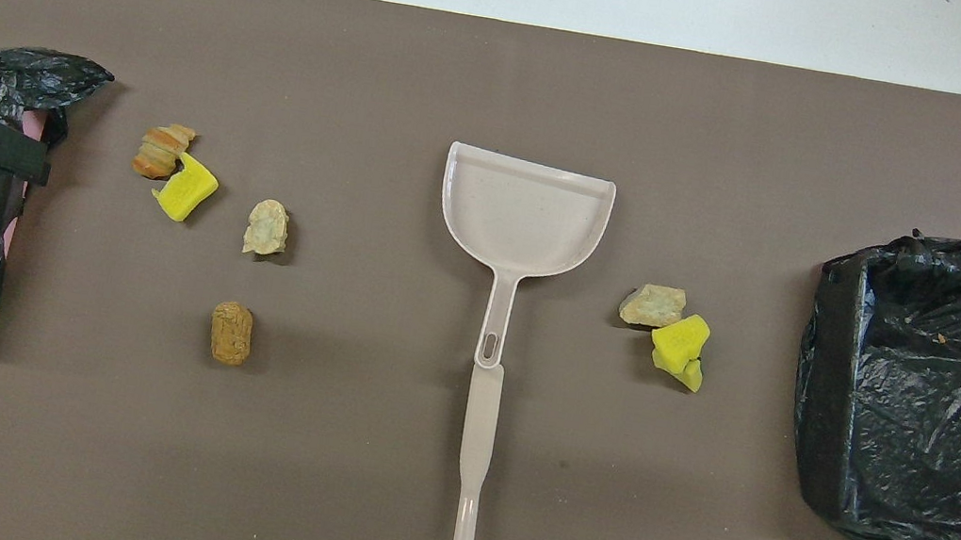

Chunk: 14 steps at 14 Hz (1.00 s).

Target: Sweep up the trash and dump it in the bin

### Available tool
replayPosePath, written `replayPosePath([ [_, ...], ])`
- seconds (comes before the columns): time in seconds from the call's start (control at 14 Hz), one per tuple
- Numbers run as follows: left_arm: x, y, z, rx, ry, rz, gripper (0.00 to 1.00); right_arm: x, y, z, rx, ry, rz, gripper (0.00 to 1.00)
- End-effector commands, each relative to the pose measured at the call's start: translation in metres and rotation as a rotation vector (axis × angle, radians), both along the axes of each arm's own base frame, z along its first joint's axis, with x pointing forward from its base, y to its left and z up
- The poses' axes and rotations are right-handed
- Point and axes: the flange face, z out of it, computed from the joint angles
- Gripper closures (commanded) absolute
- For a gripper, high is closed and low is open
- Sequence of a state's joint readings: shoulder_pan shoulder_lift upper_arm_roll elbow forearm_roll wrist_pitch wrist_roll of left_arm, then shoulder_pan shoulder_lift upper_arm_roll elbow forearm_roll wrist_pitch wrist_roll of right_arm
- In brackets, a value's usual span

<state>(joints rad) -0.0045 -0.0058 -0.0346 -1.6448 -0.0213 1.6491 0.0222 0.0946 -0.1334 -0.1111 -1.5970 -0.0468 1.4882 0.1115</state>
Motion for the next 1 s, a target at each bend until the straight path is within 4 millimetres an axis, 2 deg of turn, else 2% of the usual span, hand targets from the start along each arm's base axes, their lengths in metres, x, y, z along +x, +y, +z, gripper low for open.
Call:
replayPosePath([
  [0.0,-0.007,0.000,0.003,0.019,0.006,-0.038,0.00,-0.006,0.000,0.000,0.011,-0.012,0.022,0.00],
  [0.57,-0.007,-0.001,0.002,0.020,0.001,-0.081,0.00,-0.006,0.003,-0.001,0.011,-0.006,0.026,0.00],
  [0.93,-0.006,-0.010,-0.017,0.018,0.016,-0.121,0.00,-0.007,0.003,-0.001,0.012,-0.004,0.027,0.00],
])
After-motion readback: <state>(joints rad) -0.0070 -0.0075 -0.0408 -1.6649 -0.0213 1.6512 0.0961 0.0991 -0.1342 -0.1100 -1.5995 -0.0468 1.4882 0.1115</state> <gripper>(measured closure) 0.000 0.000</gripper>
